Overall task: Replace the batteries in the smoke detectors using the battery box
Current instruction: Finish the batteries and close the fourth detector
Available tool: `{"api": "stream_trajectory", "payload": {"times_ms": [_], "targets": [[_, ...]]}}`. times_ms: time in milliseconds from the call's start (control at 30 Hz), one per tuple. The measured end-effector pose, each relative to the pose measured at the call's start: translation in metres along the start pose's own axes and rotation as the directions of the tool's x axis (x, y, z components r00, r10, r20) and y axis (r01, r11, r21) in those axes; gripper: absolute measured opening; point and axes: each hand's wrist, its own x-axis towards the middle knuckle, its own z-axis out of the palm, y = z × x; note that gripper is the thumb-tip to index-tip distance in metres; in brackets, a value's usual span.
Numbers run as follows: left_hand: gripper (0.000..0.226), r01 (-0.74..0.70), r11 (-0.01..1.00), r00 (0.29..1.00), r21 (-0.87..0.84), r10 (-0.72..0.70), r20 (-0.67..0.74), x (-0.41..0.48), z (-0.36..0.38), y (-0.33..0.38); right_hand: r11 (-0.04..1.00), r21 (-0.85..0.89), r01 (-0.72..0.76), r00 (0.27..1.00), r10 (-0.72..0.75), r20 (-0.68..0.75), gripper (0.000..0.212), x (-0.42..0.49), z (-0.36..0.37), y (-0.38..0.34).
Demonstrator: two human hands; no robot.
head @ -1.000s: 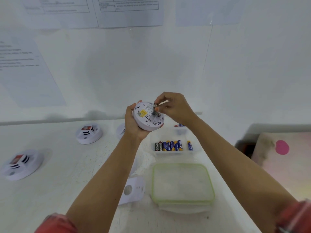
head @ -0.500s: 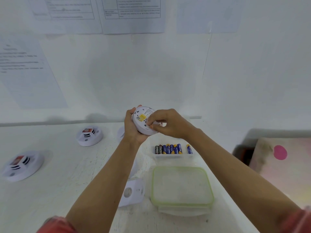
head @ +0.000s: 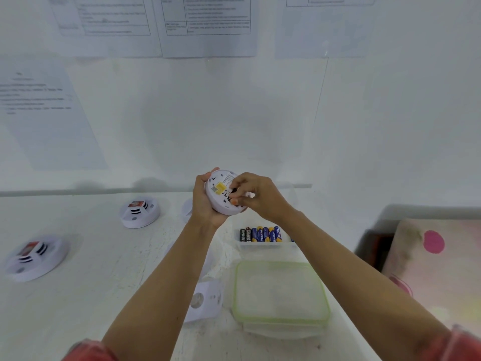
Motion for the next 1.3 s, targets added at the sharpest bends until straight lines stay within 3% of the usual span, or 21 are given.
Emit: {"api": "stream_trajectory", "payload": {"times_ms": [133,300,433,500,567,633,700,767,867,967,1067,1300], "targets": [[0.034,-0.002,1.0,0.999,-0.017,0.003,0.033,-0.001,0.002,-0.003,0.999,0.047,0.012,1.0,-0.011,-0.026,0.011,0.0,0.004,0.009],[0.024,-0.02,1.0,1.0,0.023,0.019,0.023,0.005,-0.002,-0.003,1.0,-0.017,-0.006,0.998,0.005,-0.056,0.014,0.005,0.002,0.018],[0.011,-0.072,0.997,0.997,0.041,0.073,-0.021,0.015,-0.009,-0.001,0.997,-0.022,-0.068,0.987,0.071,0.144,0.02,0.015,-0.016,0.013],[0.017,-0.088,0.995,0.996,0.039,0.088,-0.021,0.02,-0.01,0.001,0.986,0.014,-0.167,0.981,0.164,0.107,0.025,0.022,-0.033,0.014],[0.018,-0.092,0.995,0.995,0.038,0.093,-0.028,0.025,-0.009,0.004,0.955,0.028,-0.294,0.955,0.295,-0.024,0.026,0.028,-0.052,0.025],[0.018,-0.104,0.994,0.993,0.043,0.106,-0.057,0.03,-0.011,0.004,0.88,-0.134,-0.455,0.89,0.444,-0.105,0.025,0.032,-0.063,0.04],[0.019,-0.111,0.993,0.99,0.049,0.114,-0.078,0.036,-0.015,0.002,0.744,-0.352,-0.568,0.811,0.579,-0.086,0.025,0.034,-0.064,0.056],[0.018,-0.1,0.993,0.99,0.06,0.106,-0.096,0.041,-0.019,0.0,0.648,-0.531,-0.546,0.777,0.629,-0.031,0.026,0.033,-0.054,0.07],[0.018,-0.074,0.995,0.989,0.069,0.082,-0.122,0.047,-0.022,-0.003,0.61,-0.579,-0.541,0.76,0.649,-0.026,0.008,0.034,-0.037,0.084],[0.019,-0.071,0.994,0.989,0.089,0.081,-0.122,0.05,-0.021,-0.004,0.565,-0.657,-0.498,0.747,0.665,0.006,0.012,0.036,-0.026,0.087],[0.02,-0.074,0.994,0.988,0.085,0.085,-0.128,0.051,-0.021,-0.004,0.512,-0.723,-0.464,0.722,0.692,0.027,0.033,0.04,-0.024,0.093],[0.019,-0.071,0.992,0.991,0.107,0.082,-0.105,0.053,-0.022,-0.004,0.492,-0.773,-0.401,0.734,0.677,0.051,0.006,0.045,-0.021,0.097]]}}
